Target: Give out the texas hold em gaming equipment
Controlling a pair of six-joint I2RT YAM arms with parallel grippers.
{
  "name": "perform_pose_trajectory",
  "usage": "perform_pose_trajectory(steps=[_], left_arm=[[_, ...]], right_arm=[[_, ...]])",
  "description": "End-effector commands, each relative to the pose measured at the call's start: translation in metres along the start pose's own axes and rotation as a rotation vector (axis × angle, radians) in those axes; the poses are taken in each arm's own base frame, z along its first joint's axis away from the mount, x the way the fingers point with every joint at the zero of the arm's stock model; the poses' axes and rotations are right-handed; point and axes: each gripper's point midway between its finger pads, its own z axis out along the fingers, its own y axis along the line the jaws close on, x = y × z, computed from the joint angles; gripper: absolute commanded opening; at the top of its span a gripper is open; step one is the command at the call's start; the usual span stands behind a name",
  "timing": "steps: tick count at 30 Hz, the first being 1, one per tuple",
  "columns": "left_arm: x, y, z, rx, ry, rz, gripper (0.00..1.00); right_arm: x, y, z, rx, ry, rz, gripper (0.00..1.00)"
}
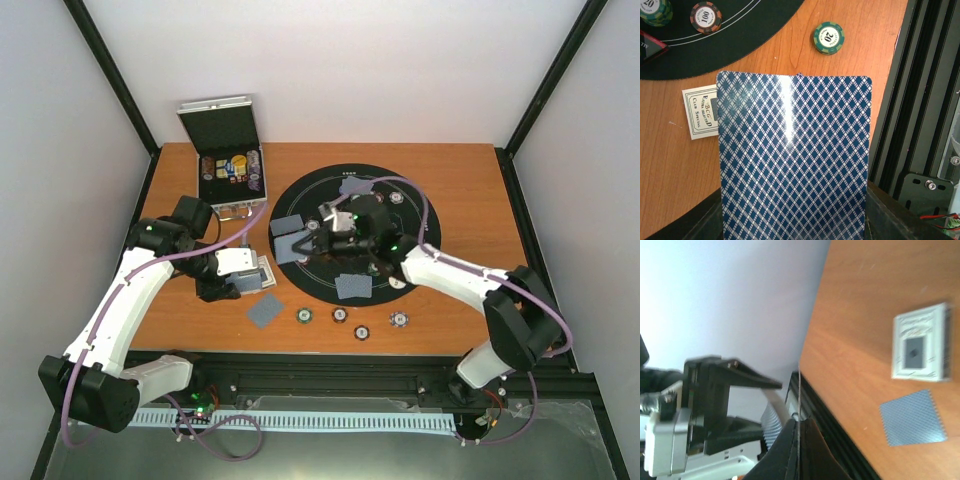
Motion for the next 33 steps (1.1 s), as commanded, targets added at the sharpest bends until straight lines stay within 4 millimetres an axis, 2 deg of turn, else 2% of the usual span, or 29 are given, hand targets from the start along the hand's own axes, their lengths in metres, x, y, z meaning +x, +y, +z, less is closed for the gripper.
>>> perform_pose_trajectory(steps=[1, 4, 8, 11, 15, 20, 24, 26, 30, 33], left_arm=[[-0.008, 0.001, -0.012, -0.025, -0.029, 0.015, 0.02], [-0.007, 0.001, -0.011, -0.024, -0.026, 0.014, 0.02], [-0.008, 0.001, -0.012, -0.023, -0.028, 0.013, 0.02], [-0.009, 0.002, -0.013, -0.022, -0.028, 0.011, 0.02], [-0.008, 0.003, -0.016, -0.035, -0.021, 0.014, 0.02], [-0.007, 0.001, -0.013, -0.025, -0.022, 0.007, 0.02], [-0.007, 0.001, -0.011, -0.02, -0.026, 0.002, 0.02], [-0.007, 0.002, -0.01, -0.022, -0.026, 0.004, 0.02], [-0.008, 0.001, -0.011, -0.022, -0.028, 0.005, 0.02], [-0.008, 0.0, -0.012, -0.021, -0.032, 0.007, 0.02]], right_arm=[[-0.025, -0.03, -0.044, 0.069, -0.044, 0.009, 0.03], [-0.056, -0.069, -0.082, 0.144, -0.112, 0.055, 0.03], [-0.089, -0.135, -0.125, 0.249, -0.184, 0.165, 0.03], [-0.107, -0.18, -0.145, 0.326, -0.212, 0.227, 0.03], [-0.124, -0.222, -0.153, 0.441, -0.185, 0.253, 0.03], [-0.142, -0.248, -0.152, 0.476, -0.175, 0.278, 0.03], [-0.138, -0.274, -0.15, 0.541, -0.14, 0.323, 0.05], [-0.137, -0.278, -0.15, 0.555, -0.134, 0.319, 0.14], [-0.138, -0.277, -0.157, 0.598, -0.14, 0.301, 0.41], [-0.142, -0.269, -0.17, 0.654, -0.166, 0.275, 0.5]])
